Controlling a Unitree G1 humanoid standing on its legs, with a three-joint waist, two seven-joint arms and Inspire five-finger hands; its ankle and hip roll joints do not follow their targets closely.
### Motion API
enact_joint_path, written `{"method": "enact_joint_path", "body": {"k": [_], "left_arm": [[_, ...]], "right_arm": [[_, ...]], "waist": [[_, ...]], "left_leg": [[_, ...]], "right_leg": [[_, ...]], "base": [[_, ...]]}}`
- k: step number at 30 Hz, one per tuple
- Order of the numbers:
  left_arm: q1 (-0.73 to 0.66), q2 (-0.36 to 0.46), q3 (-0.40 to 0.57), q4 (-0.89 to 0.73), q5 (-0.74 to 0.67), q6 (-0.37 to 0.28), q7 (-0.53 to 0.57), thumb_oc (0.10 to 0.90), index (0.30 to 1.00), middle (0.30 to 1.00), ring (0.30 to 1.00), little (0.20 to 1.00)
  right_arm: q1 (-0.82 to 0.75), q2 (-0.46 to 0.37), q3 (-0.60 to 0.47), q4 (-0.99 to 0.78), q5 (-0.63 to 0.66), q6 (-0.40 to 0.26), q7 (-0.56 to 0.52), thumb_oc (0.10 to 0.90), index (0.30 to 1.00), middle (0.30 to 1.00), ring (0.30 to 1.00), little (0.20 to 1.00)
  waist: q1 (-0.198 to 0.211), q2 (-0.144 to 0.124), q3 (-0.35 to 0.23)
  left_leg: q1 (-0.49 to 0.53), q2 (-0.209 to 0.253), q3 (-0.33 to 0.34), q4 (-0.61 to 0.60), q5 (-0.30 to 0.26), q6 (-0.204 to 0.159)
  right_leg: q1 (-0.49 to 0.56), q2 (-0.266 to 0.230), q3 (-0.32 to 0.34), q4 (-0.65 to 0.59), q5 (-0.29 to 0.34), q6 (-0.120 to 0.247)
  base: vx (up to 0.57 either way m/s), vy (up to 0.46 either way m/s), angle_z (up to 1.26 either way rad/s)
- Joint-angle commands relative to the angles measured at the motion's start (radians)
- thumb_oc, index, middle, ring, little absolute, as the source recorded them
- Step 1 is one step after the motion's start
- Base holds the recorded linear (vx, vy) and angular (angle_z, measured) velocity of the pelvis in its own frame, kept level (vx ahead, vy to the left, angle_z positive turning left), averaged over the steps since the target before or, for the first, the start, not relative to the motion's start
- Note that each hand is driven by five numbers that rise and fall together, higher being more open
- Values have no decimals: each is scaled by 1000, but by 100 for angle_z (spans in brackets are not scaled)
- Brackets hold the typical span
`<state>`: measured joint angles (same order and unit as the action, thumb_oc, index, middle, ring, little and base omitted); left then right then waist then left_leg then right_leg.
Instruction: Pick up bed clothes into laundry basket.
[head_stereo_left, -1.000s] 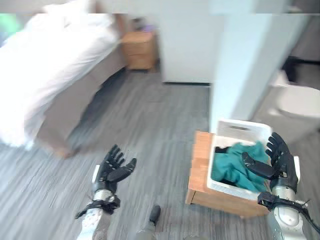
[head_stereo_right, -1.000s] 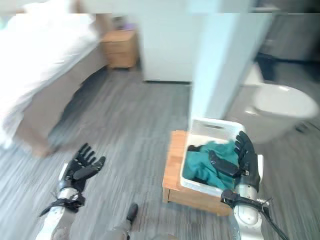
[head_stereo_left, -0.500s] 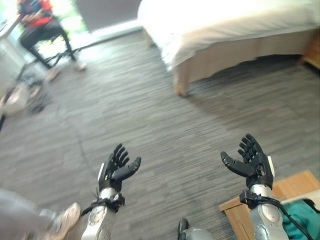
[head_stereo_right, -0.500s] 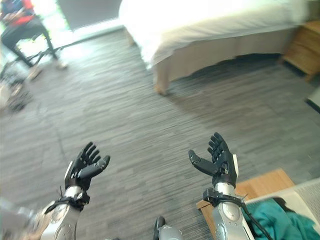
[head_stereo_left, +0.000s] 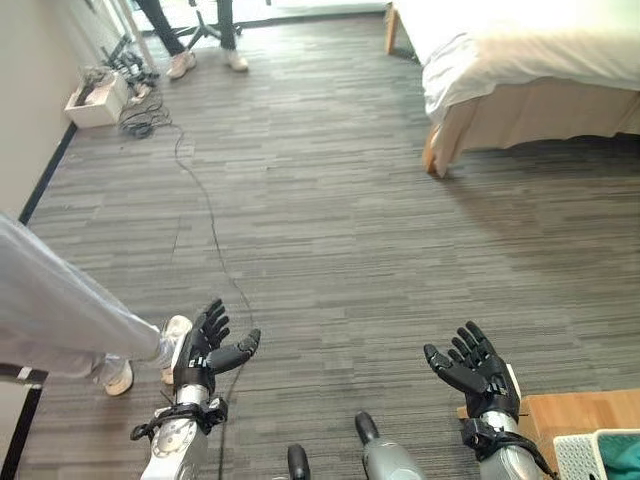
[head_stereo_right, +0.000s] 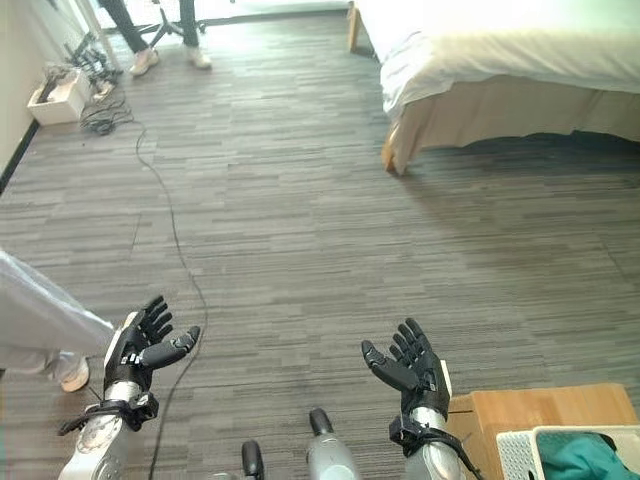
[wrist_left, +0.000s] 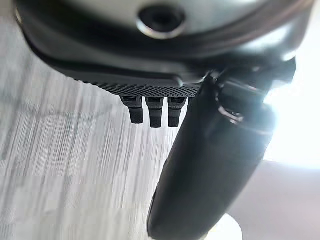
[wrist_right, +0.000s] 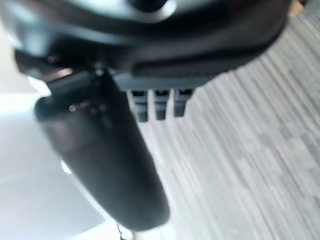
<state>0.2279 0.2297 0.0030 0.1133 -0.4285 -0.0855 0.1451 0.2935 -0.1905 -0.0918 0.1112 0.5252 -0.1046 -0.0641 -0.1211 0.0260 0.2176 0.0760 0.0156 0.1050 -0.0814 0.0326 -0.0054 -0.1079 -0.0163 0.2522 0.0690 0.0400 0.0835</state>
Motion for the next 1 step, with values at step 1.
{"method": "enact_joint_path", "body": {"k": [1], "left_arm": [[-22,16,-16,-110,-37,-102,-35,800,900,900,900,900]], "right_arm": [[-72,-44,-62,-90,11,-103,-6,800,900,900,900,900]], "waist": [[12,-46,-99]], "left_leg": [[-30,19,0,2,-55,-17]], "right_leg": [[74,-12,-31,-83,-46,29]], "base": [[109,-84,-8]]}}
